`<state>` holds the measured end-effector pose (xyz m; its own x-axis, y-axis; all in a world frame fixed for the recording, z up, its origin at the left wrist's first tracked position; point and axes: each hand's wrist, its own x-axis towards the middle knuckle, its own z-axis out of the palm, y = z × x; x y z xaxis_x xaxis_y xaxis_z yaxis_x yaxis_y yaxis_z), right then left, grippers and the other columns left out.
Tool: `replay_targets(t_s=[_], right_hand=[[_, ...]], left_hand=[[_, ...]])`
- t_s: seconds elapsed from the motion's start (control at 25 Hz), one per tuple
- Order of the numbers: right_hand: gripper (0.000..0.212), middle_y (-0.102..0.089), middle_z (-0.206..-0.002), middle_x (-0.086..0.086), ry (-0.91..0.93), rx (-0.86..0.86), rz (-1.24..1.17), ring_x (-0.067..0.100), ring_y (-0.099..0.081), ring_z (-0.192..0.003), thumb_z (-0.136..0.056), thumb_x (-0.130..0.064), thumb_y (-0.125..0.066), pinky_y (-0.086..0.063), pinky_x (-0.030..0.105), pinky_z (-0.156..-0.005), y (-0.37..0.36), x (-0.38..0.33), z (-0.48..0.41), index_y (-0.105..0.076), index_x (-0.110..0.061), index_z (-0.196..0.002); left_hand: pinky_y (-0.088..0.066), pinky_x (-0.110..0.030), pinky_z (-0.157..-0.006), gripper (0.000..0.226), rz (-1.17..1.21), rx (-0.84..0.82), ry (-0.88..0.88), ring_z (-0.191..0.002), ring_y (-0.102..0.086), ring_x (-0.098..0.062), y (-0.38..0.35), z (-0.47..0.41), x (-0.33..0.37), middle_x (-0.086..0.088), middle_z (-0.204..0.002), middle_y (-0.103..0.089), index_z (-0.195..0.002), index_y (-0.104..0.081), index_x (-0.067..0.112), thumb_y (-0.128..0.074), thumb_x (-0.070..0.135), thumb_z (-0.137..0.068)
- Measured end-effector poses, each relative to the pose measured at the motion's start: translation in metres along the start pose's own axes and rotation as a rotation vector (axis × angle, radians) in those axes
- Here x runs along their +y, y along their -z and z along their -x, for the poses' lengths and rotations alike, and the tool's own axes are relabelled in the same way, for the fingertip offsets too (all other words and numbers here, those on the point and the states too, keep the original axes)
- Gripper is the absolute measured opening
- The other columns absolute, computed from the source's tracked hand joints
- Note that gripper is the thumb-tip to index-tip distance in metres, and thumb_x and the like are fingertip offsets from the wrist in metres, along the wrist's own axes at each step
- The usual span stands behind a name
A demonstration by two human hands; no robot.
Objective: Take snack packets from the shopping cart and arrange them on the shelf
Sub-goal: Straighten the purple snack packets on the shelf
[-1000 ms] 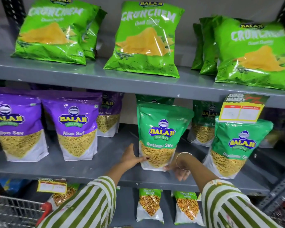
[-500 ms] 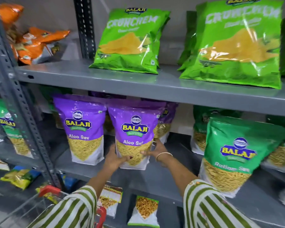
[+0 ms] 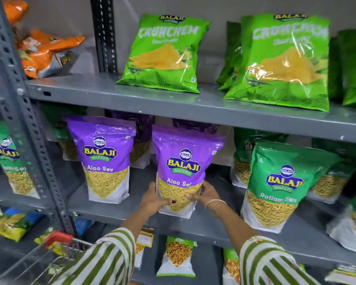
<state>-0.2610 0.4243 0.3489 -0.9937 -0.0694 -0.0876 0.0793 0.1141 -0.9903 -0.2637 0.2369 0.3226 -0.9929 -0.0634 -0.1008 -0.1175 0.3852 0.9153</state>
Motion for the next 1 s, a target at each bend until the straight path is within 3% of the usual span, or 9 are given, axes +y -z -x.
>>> replay_targets(t_s=[0.16,0.2,0.28,0.36,0.48,0.6,0.76,0.88,1.0], right_hand=[[0.029,-0.074,-0.085,0.003,0.094,0.047,-0.195,0.011,-0.068,-0.071,-0.07,-0.01,-0.076,-0.059,0.022,-0.07,0.018,-0.042,-0.003,-0.06,-0.013,-0.094],[0.015,-0.075,-0.07,-0.005,0.137,0.118,-0.298,0.006,-0.068,-0.06,-0.075,-0.009,-0.07,-0.059,0.02,-0.062,0.025,-0.06,-0.009,-0.06,-0.015,-0.084],[0.019,-0.07,-0.047,-0.01,0.2,0.236,-0.385,-0.001,-0.062,-0.043,-0.081,0.002,-0.06,-0.053,0.014,-0.044,0.035,-0.094,-0.017,-0.06,-0.015,-0.072],[0.021,-0.068,-0.044,-0.011,0.211,0.255,-0.423,-0.002,-0.06,-0.039,-0.082,0.003,-0.058,-0.052,0.016,-0.043,0.039,-0.101,-0.019,-0.059,-0.014,-0.069],[0.02,-0.071,-0.056,-0.012,0.093,0.19,-0.462,0.002,-0.063,-0.055,-0.086,-0.006,-0.056,-0.048,0.023,-0.058,0.031,-0.072,-0.011,-0.053,-0.021,-0.074],[0.025,-0.065,-0.084,-0.005,-0.061,0.015,-0.166,0.012,-0.059,-0.078,-0.081,-0.002,-0.063,-0.045,0.022,-0.062,0.024,-0.025,0.002,-0.051,-0.02,-0.093],[0.052,-0.06,-0.105,0.012,-0.113,0.034,0.086,0.022,-0.054,-0.096,-0.069,0.007,-0.073,-0.051,0.011,-0.057,0.011,0.02,0.008,-0.05,0.0,-0.115],[0.057,-0.06,-0.114,0.018,-0.109,0.116,0.095,0.023,-0.055,-0.097,-0.065,0.003,-0.077,-0.052,0.031,-0.079,0.009,0.028,0.003,-0.051,0.0,-0.115],[0.05,-0.06,-0.109,0.013,-0.13,0.111,0.091,0.024,-0.056,-0.099,-0.064,-0.002,-0.079,-0.05,0.04,-0.084,0.008,0.031,0.003,-0.051,-0.01,-0.105]], left_hand=[[-0.045,-0.038,-0.088,0.064,-0.044,-0.029,0.009,-0.11,-0.056,-0.03,-0.001,-0.001,0.002,-0.014,-0.117,-0.06,-0.108,-0.04,0.006,-0.082,0.022,-0.062],[-0.045,-0.039,-0.09,0.067,-0.055,-0.036,0.016,-0.111,-0.056,-0.031,-0.001,0.0,0.003,-0.015,-0.12,-0.06,-0.111,-0.04,0.006,-0.082,0.024,-0.063],[-0.044,-0.038,-0.09,0.067,-0.058,-0.048,0.026,-0.113,-0.055,-0.031,-0.001,0.0,0.004,-0.015,-0.123,-0.059,-0.11,-0.039,0.008,-0.082,0.027,-0.063],[-0.043,-0.035,-0.086,0.063,-0.052,-0.059,0.025,-0.113,-0.055,-0.03,-0.001,0.001,0.005,-0.014,-0.123,-0.059,-0.105,-0.037,0.011,-0.081,0.027,-0.063],[-0.045,-0.034,-0.085,0.06,-0.05,-0.06,0.022,-0.11,-0.056,-0.029,-0.003,0.002,0.007,-0.014,-0.12,-0.06,-0.101,-0.038,0.011,-0.082,0.025,-0.062],[-0.048,-0.043,-0.094,0.068,-0.057,-0.049,0.028,-0.108,-0.057,-0.029,-0.003,-0.001,0.005,-0.013,-0.118,-0.061,-0.105,-0.041,0.007,-0.085,0.027,-0.057],[-0.049,-0.048,-0.095,0.076,-0.063,-0.022,0.043,-0.108,-0.058,-0.03,-0.008,0.001,0.005,-0.014,-0.116,-0.062,-0.107,-0.042,0.008,-0.086,0.033,-0.051],[-0.048,-0.05,-0.095,0.086,-0.092,-0.025,0.075,-0.108,-0.058,-0.029,-0.009,-0.002,0.001,-0.01,-0.115,-0.064,-0.103,-0.042,0.015,-0.08,0.053,-0.036],[-0.046,-0.051,-0.097,0.088,-0.11,-0.02,0.083,-0.109,-0.058,-0.03,-0.01,-0.006,-0.003,-0.009,-0.116,-0.064,-0.1,-0.041,0.019,-0.073,0.06,-0.029]])
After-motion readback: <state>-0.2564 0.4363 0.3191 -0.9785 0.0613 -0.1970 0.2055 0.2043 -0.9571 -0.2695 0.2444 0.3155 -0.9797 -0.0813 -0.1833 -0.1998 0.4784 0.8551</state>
